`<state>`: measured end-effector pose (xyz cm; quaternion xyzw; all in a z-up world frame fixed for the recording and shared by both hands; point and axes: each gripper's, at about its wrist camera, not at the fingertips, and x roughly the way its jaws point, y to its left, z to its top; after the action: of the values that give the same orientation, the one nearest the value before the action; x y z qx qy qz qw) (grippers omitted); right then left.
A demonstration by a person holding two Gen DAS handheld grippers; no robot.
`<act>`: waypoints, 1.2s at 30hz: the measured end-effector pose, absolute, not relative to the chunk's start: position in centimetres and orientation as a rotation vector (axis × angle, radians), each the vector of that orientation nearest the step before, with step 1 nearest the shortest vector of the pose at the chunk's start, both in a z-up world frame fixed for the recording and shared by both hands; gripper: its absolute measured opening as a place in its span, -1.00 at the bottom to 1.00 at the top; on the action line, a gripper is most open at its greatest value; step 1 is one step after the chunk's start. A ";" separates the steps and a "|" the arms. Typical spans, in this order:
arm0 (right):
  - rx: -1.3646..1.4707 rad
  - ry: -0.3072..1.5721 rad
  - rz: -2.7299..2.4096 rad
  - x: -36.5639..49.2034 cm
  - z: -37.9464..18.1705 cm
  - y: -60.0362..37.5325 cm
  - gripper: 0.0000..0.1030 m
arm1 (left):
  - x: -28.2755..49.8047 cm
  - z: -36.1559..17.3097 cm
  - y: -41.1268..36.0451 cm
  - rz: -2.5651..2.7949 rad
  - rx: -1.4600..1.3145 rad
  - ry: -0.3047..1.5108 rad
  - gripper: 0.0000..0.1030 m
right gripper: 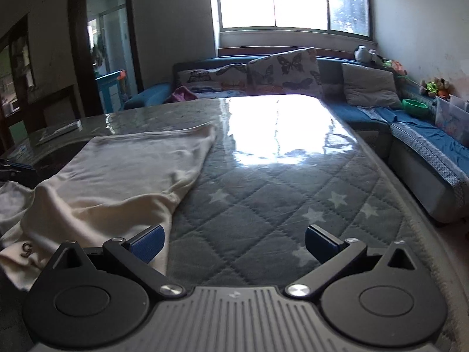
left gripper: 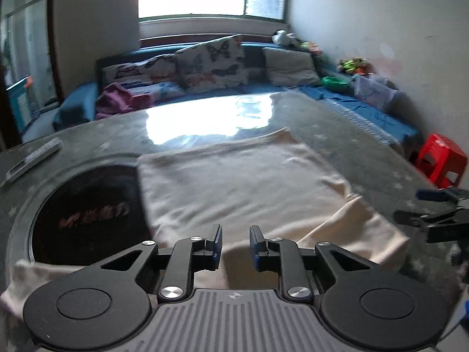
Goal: Fold clothes
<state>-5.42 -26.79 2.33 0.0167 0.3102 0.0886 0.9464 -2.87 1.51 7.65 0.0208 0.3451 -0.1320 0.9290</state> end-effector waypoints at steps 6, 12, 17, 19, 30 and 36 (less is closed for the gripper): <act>0.045 0.655 0.123 -4.1 1.6 -28.1 1.00 | -0.4 7.4 -5.2 -0.464 0.168 0.718 -0.21; 0.043 0.685 0.095 -3.2 1.1 -28.8 1.00 | 2.5 5.4 -10.4 -0.586 0.277 0.762 -0.29; 0.033 0.689 0.107 -2.9 1.0 -29.0 1.00 | 3.5 4.5 -12.0 -0.642 0.294 0.812 -0.29; 0.024 0.692 0.106 -2.9 1.0 -28.9 1.00 | 3.7 4.3 -12.2 -0.650 0.308 0.822 -0.30; -0.004 0.699 0.096 -2.6 0.9 -28.5 1.00 | 3.7 4.1 -13.0 -0.752 0.341 0.821 -0.86; -0.005 0.699 0.096 -2.6 0.8 -28.5 1.00 | 4.3 5.5 -13.8 -0.793 0.345 0.764 -0.87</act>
<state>-2.62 -28.50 0.84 -0.0025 0.3423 0.0469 0.9384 4.28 -13.75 5.46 0.1629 0.3611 -0.3750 0.8381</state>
